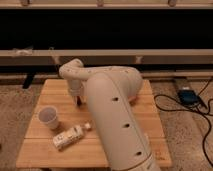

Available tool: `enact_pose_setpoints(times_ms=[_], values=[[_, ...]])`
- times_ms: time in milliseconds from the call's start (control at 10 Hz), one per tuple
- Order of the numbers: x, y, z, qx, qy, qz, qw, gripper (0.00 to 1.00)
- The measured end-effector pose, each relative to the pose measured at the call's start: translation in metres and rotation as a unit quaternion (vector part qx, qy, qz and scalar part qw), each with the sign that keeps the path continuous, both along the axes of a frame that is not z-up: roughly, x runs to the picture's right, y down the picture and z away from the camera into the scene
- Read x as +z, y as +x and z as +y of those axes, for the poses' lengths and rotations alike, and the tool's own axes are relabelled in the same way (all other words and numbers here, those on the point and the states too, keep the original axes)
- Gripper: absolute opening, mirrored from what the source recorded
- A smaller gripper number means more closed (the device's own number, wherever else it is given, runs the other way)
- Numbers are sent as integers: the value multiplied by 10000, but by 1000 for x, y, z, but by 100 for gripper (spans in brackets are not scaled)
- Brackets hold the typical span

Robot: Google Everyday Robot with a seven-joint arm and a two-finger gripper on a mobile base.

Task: Drag the pepper across the table

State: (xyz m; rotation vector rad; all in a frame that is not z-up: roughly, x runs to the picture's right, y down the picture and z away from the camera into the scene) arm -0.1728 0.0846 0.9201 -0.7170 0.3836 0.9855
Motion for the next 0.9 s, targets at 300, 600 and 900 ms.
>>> enact_pose_setpoints(times_ms=[300,600,900], values=[[-6,3,7,-105,-158,-68,9998,0],[-21,30,13,-131,-227,-13,9997,0],[-32,64,28,-95,-371,107,9992,0]])
